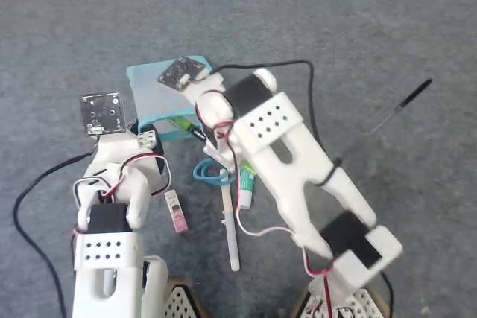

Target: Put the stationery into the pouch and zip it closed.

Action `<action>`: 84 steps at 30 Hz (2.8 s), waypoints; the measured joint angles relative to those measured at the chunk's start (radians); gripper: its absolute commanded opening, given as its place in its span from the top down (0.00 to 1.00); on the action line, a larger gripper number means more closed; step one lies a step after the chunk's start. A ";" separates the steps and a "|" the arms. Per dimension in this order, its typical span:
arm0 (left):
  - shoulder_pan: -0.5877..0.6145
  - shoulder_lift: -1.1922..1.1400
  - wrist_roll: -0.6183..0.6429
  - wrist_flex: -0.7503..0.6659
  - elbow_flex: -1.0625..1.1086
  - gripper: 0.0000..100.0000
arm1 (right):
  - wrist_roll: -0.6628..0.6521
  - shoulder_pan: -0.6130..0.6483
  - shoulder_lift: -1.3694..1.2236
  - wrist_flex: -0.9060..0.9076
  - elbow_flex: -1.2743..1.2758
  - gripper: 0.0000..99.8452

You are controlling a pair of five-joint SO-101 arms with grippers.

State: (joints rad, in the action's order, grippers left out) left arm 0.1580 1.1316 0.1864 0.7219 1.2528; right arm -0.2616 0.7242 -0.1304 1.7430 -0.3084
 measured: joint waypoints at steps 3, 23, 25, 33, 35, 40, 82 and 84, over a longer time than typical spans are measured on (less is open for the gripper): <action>0.000 0.000 -0.002 0.000 0.000 0.99 | 0.006 0.000 -0.071 0.009 -0.098 0.99; 0.000 -0.002 0.003 0.000 0.002 0.99 | 0.115 -0.012 -0.284 0.012 -0.586 0.80; 0.000 -0.002 0.000 0.000 0.002 0.99 | 0.115 -0.012 -0.284 0.012 -0.601 0.80; 0.000 -0.002 0.000 0.000 0.002 0.99 | 0.115 -0.012 -0.158 0.012 -0.594 0.80; 0.000 -0.002 0.000 0.000 0.002 0.99 | 0.115 -0.023 -0.068 0.014 -0.531 0.81; 0.000 -0.002 0.000 0.000 0.002 0.99 | 0.115 -0.109 0.155 -0.021 -0.158 0.81; 0.000 -0.002 -0.002 -0.018 0.002 0.99 | 0.377 0.011 0.044 -0.631 0.677 0.71; 0.000 -0.002 -0.002 -0.018 0.002 0.99 | 0.384 0.020 0.031 -0.654 0.674 0.71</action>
State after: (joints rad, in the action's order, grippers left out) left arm 0.1580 1.1301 0.1849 0.7035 1.2543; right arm 0.1220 0.7442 -0.0997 1.0894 0.3652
